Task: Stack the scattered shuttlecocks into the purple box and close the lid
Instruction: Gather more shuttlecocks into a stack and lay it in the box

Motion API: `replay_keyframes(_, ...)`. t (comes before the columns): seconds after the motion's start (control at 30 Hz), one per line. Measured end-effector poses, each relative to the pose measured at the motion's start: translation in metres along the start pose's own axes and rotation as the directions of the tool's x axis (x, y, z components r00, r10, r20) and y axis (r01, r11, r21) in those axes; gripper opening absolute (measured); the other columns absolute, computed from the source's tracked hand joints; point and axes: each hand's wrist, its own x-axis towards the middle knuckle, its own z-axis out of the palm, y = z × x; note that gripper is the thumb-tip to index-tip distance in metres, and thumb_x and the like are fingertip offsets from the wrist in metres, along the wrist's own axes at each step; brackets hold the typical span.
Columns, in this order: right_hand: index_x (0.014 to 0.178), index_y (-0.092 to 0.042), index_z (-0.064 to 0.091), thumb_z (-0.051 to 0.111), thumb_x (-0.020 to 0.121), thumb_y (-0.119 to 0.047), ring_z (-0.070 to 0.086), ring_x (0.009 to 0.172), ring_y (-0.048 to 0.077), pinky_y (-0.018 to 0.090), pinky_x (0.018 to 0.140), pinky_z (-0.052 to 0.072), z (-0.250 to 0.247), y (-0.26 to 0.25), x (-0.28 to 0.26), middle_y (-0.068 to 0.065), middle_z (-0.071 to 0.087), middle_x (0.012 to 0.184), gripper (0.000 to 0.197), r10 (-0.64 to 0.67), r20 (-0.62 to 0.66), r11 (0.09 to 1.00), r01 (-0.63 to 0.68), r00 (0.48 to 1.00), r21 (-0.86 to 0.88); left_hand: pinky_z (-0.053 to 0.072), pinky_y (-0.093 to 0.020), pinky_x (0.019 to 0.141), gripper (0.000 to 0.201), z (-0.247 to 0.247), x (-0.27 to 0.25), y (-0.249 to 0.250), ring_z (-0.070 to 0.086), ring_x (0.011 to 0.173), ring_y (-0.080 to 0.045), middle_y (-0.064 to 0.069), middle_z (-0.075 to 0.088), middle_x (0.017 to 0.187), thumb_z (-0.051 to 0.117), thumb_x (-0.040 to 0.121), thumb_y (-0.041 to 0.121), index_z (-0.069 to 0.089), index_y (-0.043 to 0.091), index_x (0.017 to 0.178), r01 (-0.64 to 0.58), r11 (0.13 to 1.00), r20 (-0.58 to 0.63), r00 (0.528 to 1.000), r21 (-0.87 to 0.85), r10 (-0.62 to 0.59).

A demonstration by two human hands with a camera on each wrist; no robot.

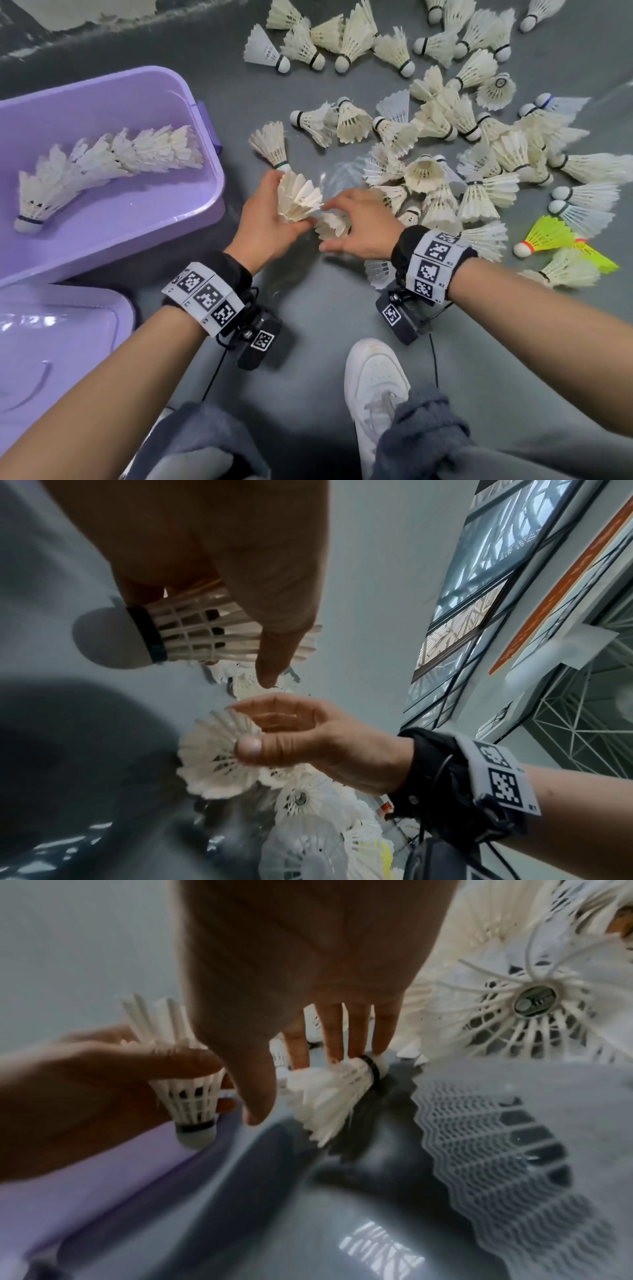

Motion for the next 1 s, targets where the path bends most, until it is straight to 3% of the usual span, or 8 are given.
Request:
replay_keyframes(0.2, 0.136, -0.024, 0.045, 0.076, 0.070, -0.032, 0.039, 0.125, 0.027, 0.040, 0.106, 0.033, 0.003, 0.008, -0.003, 0.005, 0.048, 0.136, 0.073, -0.076, 0.012, 0.991, 0.077, 0.997, -0.109, 0.036, -0.001, 0.067, 0.058, 0.007, -0.016, -0.014, 0.055, 0.084, -0.012, 0.007, 0.061, 0.097, 0.083, 0.067, 0.017, 0.050, 0.021, 0.114, 0.004, 1.000, 0.043, 0.999, -0.023, -0.003)
replay_keyframes(0.33, 0.128, -0.016, 0.046, 0.076, 0.074, -0.038, 0.056, 0.105, 0.019, 0.027, 0.091, 0.043, -0.005, 0.005, -0.003, 0.001, 0.060, 0.117, 0.066, 0.056, -0.206, 0.968, -0.003, 0.977, 0.249, 0.036, 0.000, 0.066, 0.059, 0.005, -0.015, -0.017, 0.054, 0.081, -0.013, 0.003, 0.061, 0.094, 0.085, 0.065, 0.013, 0.051, 0.020, 0.112, 0.008, 0.999, 0.071, 0.997, -0.031, -0.006)
replay_keyframes(0.47, 0.132, -0.020, 0.036, 0.064, 0.086, -0.040, 0.052, 0.075, -0.006, 0.015, 0.072, 0.040, -0.033, -0.015, -0.007, -0.011, 0.052, 0.101, 0.057, 0.270, -0.441, 0.814, 0.041, 0.856, 0.579, 0.037, -0.004, 0.064, 0.057, 0.006, -0.007, -0.014, 0.052, 0.079, -0.012, 0.010, 0.058, 0.087, 0.084, 0.065, 0.014, 0.045, 0.024, 0.105, 0.035, 0.998, 0.079, 0.996, -0.057, -0.031)
replay_keyframes(0.53, 0.136, -0.026, 0.035, 0.057, 0.089, -0.042, 0.053, 0.088, -0.010, 0.011, 0.084, 0.043, -0.044, -0.027, -0.007, -0.018, 0.047, 0.114, 0.055, 0.247, -0.515, 0.726, 0.195, 0.821, 0.659, 0.039, -0.011, 0.063, 0.057, 0.006, -0.005, -0.010, 0.054, 0.081, -0.012, 0.011, 0.057, 0.088, 0.084, 0.066, 0.015, 0.045, 0.022, 0.106, 0.033, 0.996, 0.068, 0.997, -0.086, -0.027)
replay_keyframes(0.6, 0.134, -0.031, 0.041, 0.052, 0.084, -0.054, 0.053, 0.111, 0.004, 0.037, 0.096, 0.049, -0.047, -0.041, -0.007, -0.014, 0.047, 0.128, 0.057, 0.190, -0.478, 0.663, 0.248, 0.858, 0.707, 0.037, -0.015, 0.065, 0.061, 0.005, -0.003, -0.007, 0.055, 0.084, -0.012, 0.009, 0.058, 0.093, 0.084, 0.066, 0.018, 0.045, 0.019, 0.112, 0.034, 0.994, 0.047, 0.998, -0.099, -0.029)
replay_keyframes(0.67, 0.132, -0.031, 0.047, 0.051, 0.080, -0.059, 0.057, 0.113, 0.017, 0.045, 0.095, 0.049, -0.043, -0.050, -0.010, -0.006, 0.055, 0.127, 0.060, 0.127, -0.406, 0.683, 0.217, 0.905, 0.698, 0.040, -0.019, 0.070, 0.068, 0.004, -0.001, -0.003, 0.057, 0.088, -0.015, 0.008, 0.059, 0.097, 0.086, 0.064, 0.022, 0.044, 0.018, 0.117, 0.031, 0.993, 0.014, 0.999, -0.111, -0.029)
replay_keyframes(0.8, 0.135, -0.029, 0.047, 0.053, 0.087, -0.049, 0.055, 0.115, 0.014, 0.026, 0.097, 0.042, -0.034, -0.054, -0.019, -0.005, 0.059, 0.126, 0.053, 0.003, -0.364, 0.810, 0.211, 0.931, 0.547, 0.052, -0.039, 0.085, 0.077, 0.001, -0.002, 0.006, 0.063, 0.095, -0.015, 0.015, 0.061, 0.101, 0.088, 0.060, 0.028, 0.039, 0.024, 0.120, 0.000, 0.982, 0.010, 1.000, -0.189, 0.002)
replay_keyframes(1.0, 0.132, -0.035, 0.046, 0.051, 0.082, -0.053, 0.045, 0.124, 0.006, 0.020, 0.098, 0.032, -0.036, -0.049, -0.021, -0.008, 0.051, 0.135, 0.054, -0.044, -0.323, 0.815, 0.221, 0.945, 0.536, 0.053, -0.039, 0.087, 0.078, 0.002, -0.002, 0.012, 0.063, 0.097, -0.010, 0.017, 0.062, 0.102, 0.085, 0.061, 0.026, 0.041, 0.029, 0.125, -0.005, 0.968, 0.041, 0.999, -0.250, 0.015)
